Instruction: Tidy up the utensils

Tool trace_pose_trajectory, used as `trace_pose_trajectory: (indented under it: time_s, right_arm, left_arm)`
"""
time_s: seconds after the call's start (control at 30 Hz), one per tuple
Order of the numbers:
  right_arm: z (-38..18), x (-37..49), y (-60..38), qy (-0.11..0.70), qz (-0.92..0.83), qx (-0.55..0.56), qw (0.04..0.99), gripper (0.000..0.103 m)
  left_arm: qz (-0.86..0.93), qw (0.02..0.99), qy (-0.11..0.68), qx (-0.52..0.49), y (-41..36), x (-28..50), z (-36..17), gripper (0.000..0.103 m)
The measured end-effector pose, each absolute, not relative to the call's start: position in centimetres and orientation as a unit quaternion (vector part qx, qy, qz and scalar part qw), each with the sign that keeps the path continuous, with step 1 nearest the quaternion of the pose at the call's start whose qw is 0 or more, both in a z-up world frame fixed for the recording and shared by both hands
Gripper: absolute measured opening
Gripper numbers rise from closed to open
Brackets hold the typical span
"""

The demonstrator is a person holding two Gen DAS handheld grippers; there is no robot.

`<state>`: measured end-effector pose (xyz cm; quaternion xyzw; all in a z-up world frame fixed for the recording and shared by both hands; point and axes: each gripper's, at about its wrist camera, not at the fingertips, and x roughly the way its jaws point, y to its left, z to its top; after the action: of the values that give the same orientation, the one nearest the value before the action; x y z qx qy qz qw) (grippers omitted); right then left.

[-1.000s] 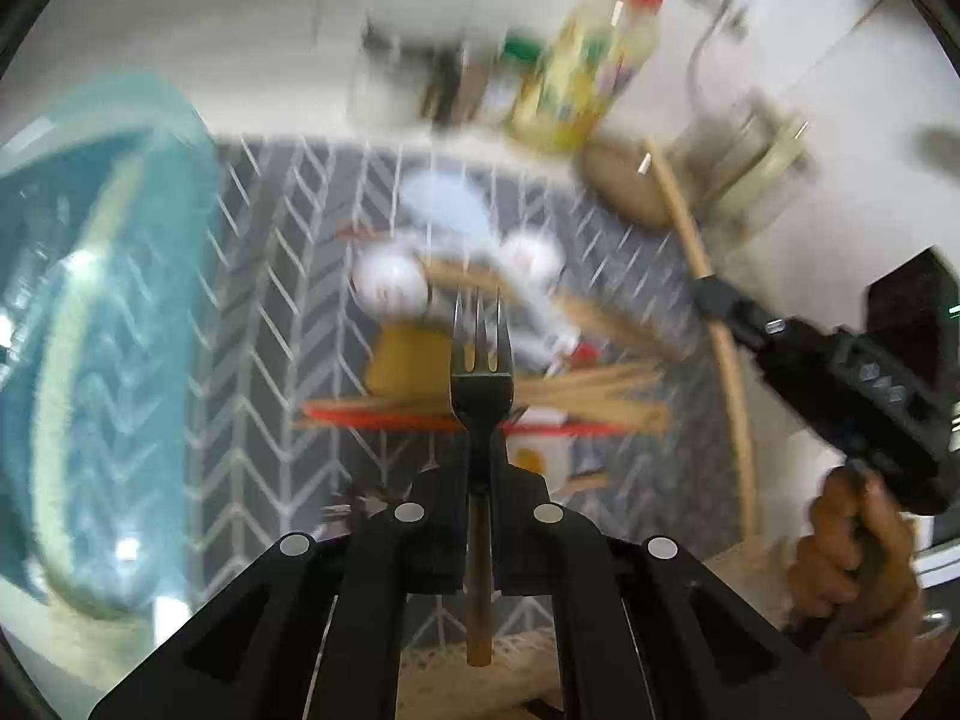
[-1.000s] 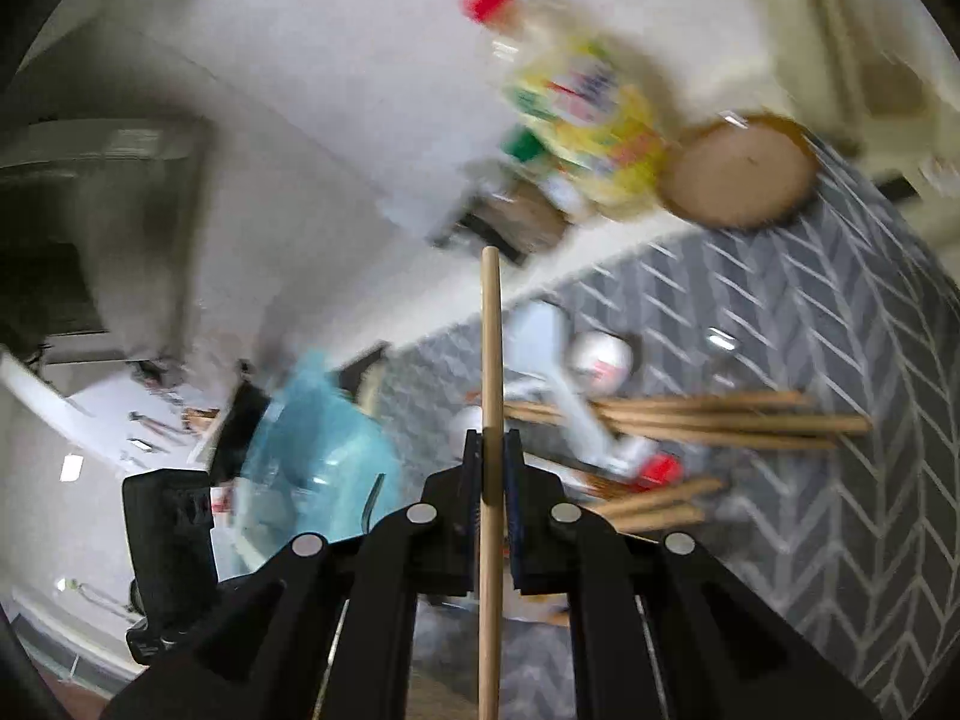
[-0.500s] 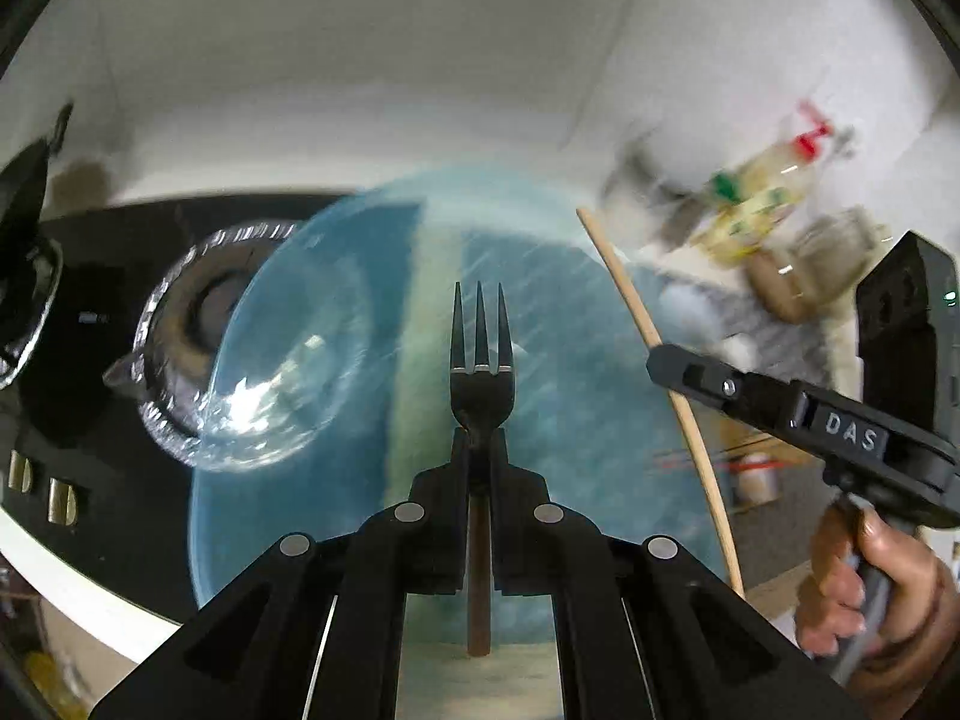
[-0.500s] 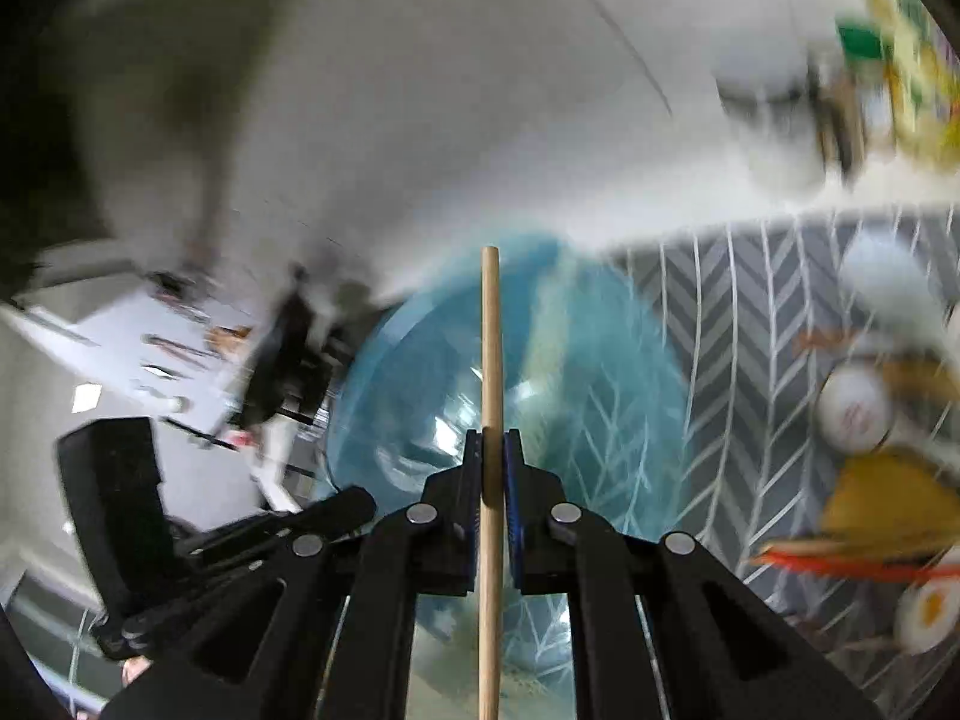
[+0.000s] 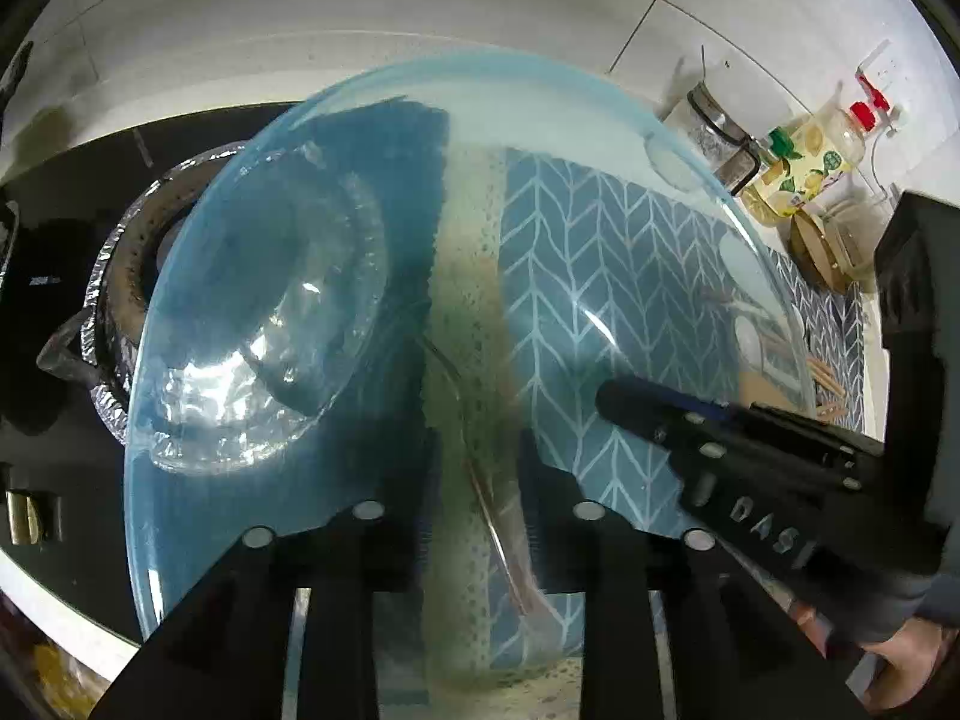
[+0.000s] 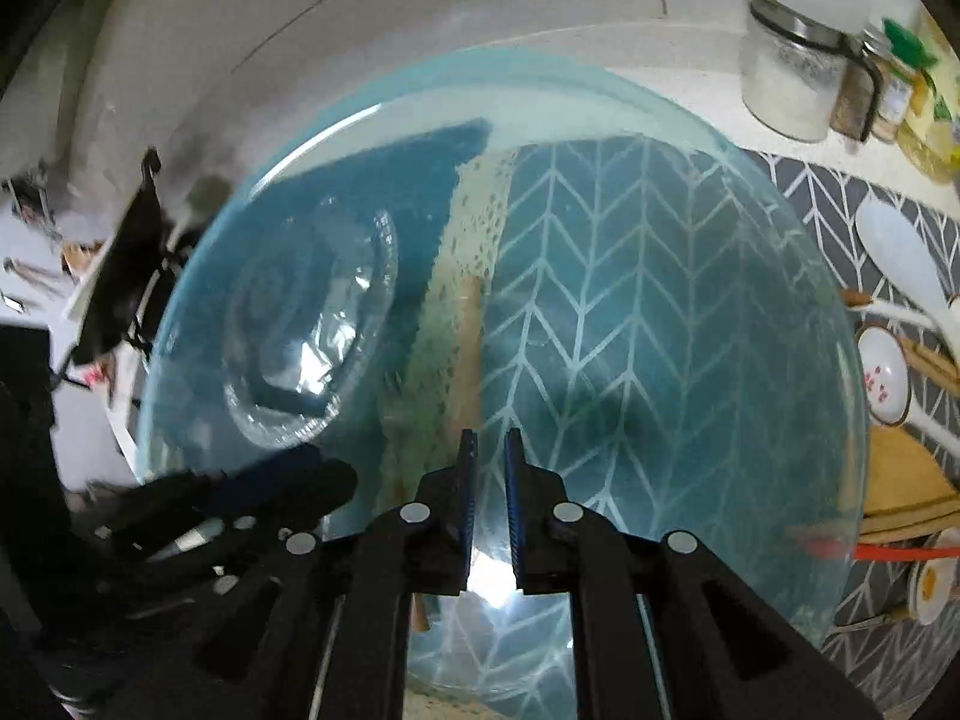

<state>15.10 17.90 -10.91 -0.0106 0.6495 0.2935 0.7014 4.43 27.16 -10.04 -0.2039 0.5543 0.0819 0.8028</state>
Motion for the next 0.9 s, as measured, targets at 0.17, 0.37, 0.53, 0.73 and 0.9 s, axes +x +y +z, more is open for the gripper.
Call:
trace_pose_trajectory:
  time_s: [0.17, 0.37, 0.53, 0.73, 0.9]
  right_arm:
    - [-6.0, 16.2, 15.1, 0.589, 0.334, 0.026, 0.736, 0.009]
    - [5.3, 19.3, 5.0, 0.415, 0.429, 0.095, 0.797, 0.026]
    - [4.9, 21.7, -5.0, 0.367, 0.404, 0.054, 0.836, 0.058]
    - [-4.9, 24.2, -11.4, 0.479, 0.362, 0.051, 0.798, 0.058]
    - [-12.2, 26.7, -13.5, 0.530, 0.325, -0.037, 0.782, 0.058]
  left_arm:
    - [0.090, 0.833, 0.508, -0.201, 26.2, 3.3, -5.1, 0.029]
    - [0.025, 0.907, 0.393, -0.152, 18.8, 2.2, 4.4, 0.060]
    - [-0.026, 0.905, 0.400, -0.143, 10.4, 3.8, 2.9, 0.062]
    - [-0.030, 0.838, 0.504, -0.205, 3.5, 7.2, -7.0, 0.062]
    - [0.030, 0.802, 0.543, -0.247, 2.5, 8.7, -12.8, 0.060]
